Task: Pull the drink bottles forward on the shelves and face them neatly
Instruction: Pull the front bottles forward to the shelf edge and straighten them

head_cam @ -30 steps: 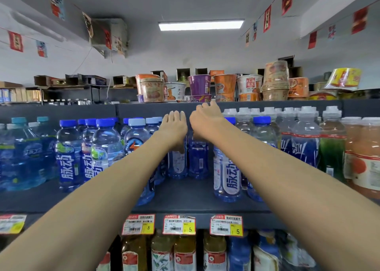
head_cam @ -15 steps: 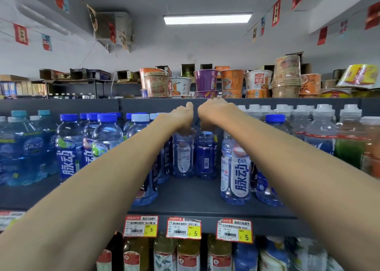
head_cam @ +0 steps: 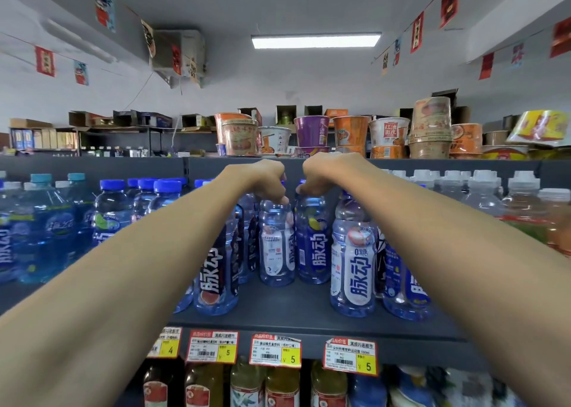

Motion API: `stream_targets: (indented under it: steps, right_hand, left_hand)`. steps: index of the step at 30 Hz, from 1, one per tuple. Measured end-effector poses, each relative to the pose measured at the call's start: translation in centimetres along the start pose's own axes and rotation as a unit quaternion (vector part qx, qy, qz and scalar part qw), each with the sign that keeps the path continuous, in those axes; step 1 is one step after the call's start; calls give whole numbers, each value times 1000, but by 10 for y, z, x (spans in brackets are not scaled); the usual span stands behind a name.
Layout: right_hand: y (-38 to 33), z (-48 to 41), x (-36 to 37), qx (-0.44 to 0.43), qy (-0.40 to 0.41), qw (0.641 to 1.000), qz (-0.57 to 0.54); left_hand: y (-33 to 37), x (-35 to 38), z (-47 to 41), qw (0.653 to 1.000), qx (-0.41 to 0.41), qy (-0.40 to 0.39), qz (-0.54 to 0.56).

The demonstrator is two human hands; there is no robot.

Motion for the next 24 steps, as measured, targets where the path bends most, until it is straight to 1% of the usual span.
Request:
stream_targets:
  steps: [3,5,8,11,14,18,21,24]
  right_hand:
    - [9,-3,2,-5,-7,1000,-25]
    - [12,-3,2,-1,-4,999,-38]
    - [10,0,2,4,6,1000,-19]
    - [9,2,6,-5,-31,999,-10]
    - [3,12,7,-16,-60,998,14]
    - [-5,20,11,-14,-30,998,57]
    - [-5,24,13,-9,-15,998,56]
    - [-7,24,11,-13,5,997,82]
  left_hand:
    - [0,-6,4,999,13,-33,30]
    - [1,-6,8,999,20,-46,19]
    - [2,-2,11,998,33,-46,-4]
    - [5,-4,13,996,37,-38,-68]
    - [11,-10,15,988,20,-17,-152]
    - [15,-2,18,978,16,-21,-208]
    - [12,6,18,982,23,-16,-189]
    - [13,14,18,983,52,-23,-176]
Point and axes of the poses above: each hand's wrist, its own z-axis away from the middle knuckle, its own x-axis out of the palm, y = z × x, the point moved 5 cm from there along -z, towards the middle knuckle, and after that the axes turned 10 degrees about x, right-handed, at the moved point
